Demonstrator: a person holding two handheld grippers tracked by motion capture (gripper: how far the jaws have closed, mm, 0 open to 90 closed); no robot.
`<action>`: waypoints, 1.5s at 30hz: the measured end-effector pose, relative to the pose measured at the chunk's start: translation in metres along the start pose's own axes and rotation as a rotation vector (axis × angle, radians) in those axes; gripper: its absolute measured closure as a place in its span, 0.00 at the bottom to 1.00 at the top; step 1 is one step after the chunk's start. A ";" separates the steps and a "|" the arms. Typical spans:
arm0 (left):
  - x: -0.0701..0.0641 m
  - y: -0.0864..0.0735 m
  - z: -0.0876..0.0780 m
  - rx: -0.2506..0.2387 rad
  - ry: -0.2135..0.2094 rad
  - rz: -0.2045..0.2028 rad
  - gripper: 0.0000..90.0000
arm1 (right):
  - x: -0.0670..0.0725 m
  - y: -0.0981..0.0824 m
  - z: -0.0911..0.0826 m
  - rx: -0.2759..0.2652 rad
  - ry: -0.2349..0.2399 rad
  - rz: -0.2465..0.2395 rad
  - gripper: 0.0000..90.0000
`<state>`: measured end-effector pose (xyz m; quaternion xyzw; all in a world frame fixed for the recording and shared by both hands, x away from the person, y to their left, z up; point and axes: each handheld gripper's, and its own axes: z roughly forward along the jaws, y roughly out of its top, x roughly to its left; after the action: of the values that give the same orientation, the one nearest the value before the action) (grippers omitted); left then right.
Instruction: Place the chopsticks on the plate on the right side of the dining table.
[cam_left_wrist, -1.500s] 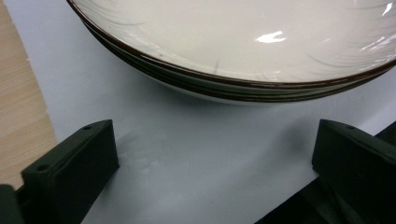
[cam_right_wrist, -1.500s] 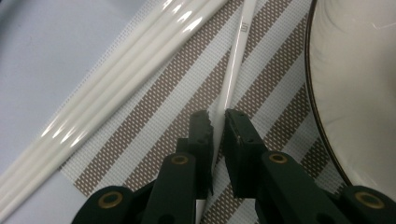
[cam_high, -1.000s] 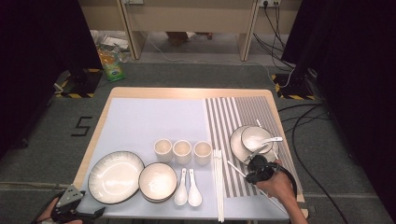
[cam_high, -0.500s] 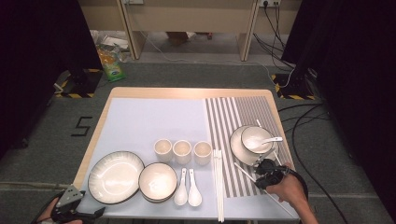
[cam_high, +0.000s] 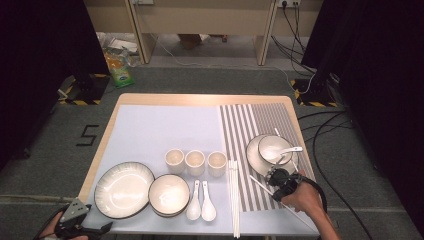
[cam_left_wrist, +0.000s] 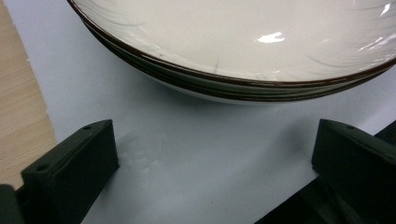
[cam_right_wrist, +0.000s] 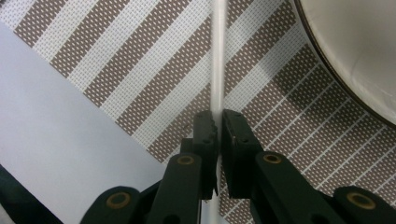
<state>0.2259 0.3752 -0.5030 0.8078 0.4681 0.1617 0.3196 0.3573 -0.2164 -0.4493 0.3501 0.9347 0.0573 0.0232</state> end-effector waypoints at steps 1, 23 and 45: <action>0.000 0.000 0.000 0.000 0.000 0.000 0.00 | 0.000 0.000 0.000 0.000 0.000 0.000 0.94; 0.000 0.000 0.000 0.006 -0.003 -0.001 0.00 | -0.002 0.000 -0.007 -0.038 -0.006 -0.015 0.94; 0.000 -0.001 0.000 -0.005 -0.002 0.002 0.00 | -0.073 -0.023 -0.109 -0.344 -0.098 0.211 0.94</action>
<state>0.2255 0.3758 -0.5034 0.8076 0.4666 0.1624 0.3221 0.3882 -0.2918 -0.3442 0.4394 0.8670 0.2012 0.1220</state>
